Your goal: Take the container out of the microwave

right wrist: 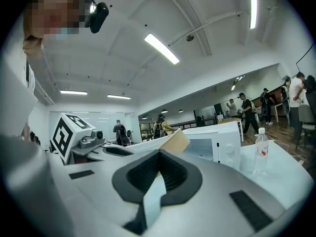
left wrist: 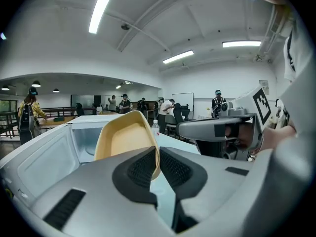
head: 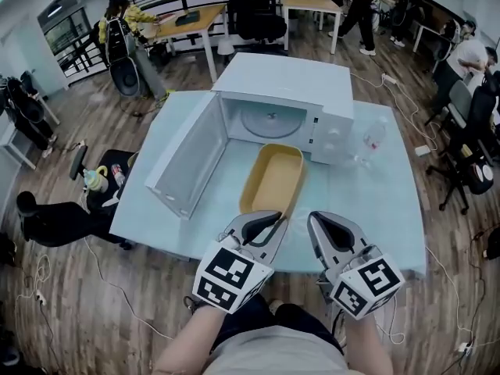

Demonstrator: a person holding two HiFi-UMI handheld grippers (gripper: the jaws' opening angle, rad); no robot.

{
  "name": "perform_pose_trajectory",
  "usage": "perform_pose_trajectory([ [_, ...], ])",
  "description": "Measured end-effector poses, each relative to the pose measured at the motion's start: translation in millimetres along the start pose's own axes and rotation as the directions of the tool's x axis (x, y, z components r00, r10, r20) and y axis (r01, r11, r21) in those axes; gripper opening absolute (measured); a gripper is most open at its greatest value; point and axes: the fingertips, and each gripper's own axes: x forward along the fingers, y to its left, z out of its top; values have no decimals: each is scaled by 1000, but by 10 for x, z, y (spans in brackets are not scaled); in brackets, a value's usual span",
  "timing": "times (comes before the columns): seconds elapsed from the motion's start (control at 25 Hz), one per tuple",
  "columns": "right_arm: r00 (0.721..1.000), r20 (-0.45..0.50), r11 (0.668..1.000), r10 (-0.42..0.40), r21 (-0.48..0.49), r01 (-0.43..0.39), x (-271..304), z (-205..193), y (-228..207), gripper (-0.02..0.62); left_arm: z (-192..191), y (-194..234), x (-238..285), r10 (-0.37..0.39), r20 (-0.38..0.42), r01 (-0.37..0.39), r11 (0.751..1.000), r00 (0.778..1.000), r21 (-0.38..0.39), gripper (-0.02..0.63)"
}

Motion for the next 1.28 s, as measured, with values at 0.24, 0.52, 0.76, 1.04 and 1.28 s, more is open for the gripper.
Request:
perform_pose_trajectory([
  [0.24, 1000, -21, 1000, -21, -2, 21, -101, -128, -13, 9, 41, -132, -133, -42, 81, 42, 999, 996, 5, 37],
  [0.52, 999, -42, 998, -33, -46, 31, -160, -133, -31, 9, 5, -178, -143, -46, 88, 46, 999, 995, 4, 37],
  [0.76, 998, -65, 997, -11, -82, 5, -184, -178, 55, 9, -11, -164, -99, -40, 88, 41, 999, 995, -14, 37],
  [1.04, 996, -76, 995, -51, -90, 44, -233, -203, 30, 9, -62, -218, -99, -45, 70, 44, 999, 997, 10, 37],
  [1.28, 994, -100, 996, -33, -89, 24, -196, -301, 94, 9, -106, -211, -140, -73, 87, 77, 996, 993, -46, 37],
])
